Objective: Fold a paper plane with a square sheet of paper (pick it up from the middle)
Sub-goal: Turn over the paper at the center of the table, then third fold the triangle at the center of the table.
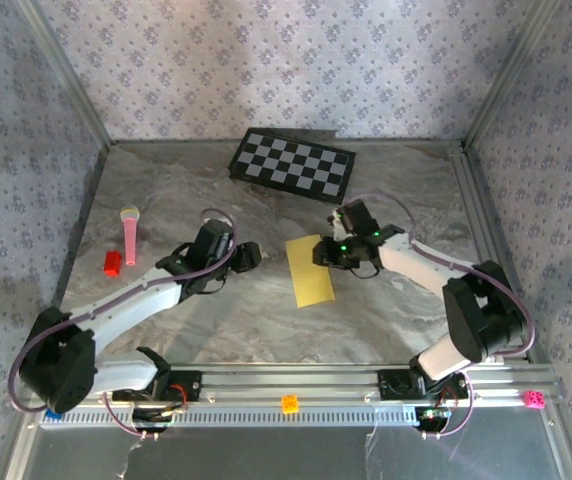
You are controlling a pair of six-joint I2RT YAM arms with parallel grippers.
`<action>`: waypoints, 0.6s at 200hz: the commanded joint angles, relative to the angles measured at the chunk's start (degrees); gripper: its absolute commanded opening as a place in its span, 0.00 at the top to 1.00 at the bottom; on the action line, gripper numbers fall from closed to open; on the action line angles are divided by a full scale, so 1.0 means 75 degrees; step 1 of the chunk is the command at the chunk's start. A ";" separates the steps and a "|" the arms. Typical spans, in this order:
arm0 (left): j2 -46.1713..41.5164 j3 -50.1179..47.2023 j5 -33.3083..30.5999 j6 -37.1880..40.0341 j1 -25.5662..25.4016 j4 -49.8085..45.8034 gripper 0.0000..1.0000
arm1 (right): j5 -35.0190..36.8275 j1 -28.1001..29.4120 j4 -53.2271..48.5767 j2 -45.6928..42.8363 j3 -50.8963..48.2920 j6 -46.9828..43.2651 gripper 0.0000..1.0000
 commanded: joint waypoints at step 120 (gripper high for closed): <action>0.2835 0.1351 0.2665 -0.0429 -0.0227 0.0752 0.48 | -0.2902 -0.1175 0.2687 0.0964 -0.2083 0.0780 0.94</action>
